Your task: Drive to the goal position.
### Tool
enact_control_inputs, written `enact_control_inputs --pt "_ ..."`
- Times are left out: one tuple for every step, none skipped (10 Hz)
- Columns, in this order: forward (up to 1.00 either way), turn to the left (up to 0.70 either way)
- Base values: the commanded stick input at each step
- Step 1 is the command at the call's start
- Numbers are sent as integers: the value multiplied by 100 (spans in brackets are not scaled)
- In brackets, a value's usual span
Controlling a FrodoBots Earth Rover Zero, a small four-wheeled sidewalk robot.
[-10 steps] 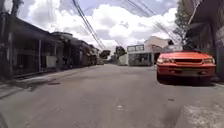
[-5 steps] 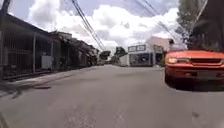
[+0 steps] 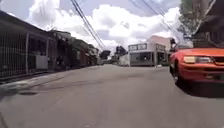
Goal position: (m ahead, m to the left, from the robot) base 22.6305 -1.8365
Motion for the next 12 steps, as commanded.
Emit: enact_control_inputs --pt "100 0" --pt "100 0" --pt "100 0" --pt "100 0" --pt "100 0" --pt "100 0" --pt "100 0" --pt "100 0" --pt "100 0" --pt "100 0" --pt "100 0" --pt "100 0"
